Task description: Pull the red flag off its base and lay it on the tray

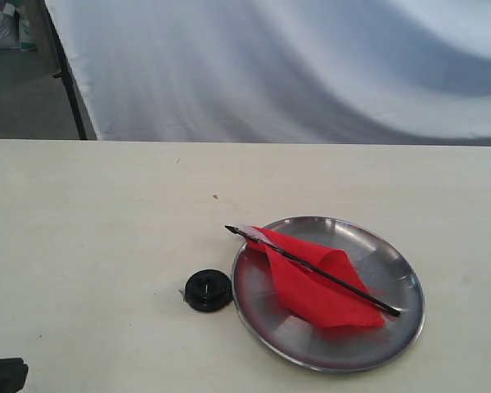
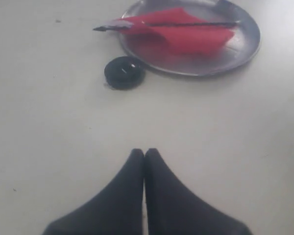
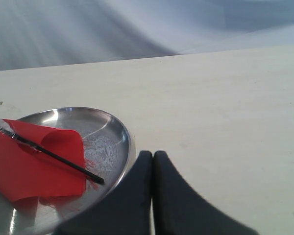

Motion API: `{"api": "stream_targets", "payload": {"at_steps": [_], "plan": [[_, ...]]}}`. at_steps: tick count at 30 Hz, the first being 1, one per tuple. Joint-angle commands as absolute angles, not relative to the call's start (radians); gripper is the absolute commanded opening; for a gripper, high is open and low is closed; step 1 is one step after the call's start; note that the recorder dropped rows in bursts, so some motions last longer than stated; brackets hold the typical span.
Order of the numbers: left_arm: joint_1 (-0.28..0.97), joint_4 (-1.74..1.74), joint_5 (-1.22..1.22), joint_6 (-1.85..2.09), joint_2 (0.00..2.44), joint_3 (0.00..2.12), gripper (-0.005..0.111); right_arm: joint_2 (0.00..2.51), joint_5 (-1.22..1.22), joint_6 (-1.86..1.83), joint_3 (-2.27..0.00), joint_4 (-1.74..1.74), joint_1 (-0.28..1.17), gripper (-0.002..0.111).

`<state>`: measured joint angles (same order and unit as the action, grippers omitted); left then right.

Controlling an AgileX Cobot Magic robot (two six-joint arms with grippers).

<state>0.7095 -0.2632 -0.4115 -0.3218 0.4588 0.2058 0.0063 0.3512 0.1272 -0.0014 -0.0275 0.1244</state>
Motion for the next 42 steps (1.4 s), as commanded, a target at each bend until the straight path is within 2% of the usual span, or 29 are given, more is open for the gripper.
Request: {"api": "stream_targets", "payload": {"at_steps": [1,4,9,14,21,30,33,42], "plan": [[0.609,-0.022,-0.381,-0.323,0.452,0.165,0.0,0.0,0.345,0.126,0.0,-0.04,0.122,0.0],[0.504,0.198,-0.388,-0.323,0.452,0.127,0.0,0.0,0.345,0.126,0.0,-0.04,0.122,0.0],[0.393,0.188,-0.386,-0.319,0.452,0.042,0.0,0.0,0.345,0.126,0.0,-0.04,0.122,0.0],[0.385,0.188,-0.347,-0.307,0.436,0.0,0.0,0.0,0.345,0.126,0.0,-0.038,0.122,0.0],[0.383,0.181,-0.336,-0.306,0.253,0.0,0.0,0.0,0.345,0.126,0.0,-0.038,0.122,0.0],[0.383,-0.317,-0.307,-0.332,0.004,0.0,0.0,0.0,0.345,0.126,0.0,-0.038,0.122,0.0],[0.381,-0.456,-0.301,-0.332,0.0,0.0,0.0,0.0,0.345,0.126,0.0,-0.038,0.122,0.0],[0.309,-0.463,-0.297,-0.33,0.0,0.0,0.0,0.0,0.345,0.126,0.0,-0.038,0.122,0.0]]}}
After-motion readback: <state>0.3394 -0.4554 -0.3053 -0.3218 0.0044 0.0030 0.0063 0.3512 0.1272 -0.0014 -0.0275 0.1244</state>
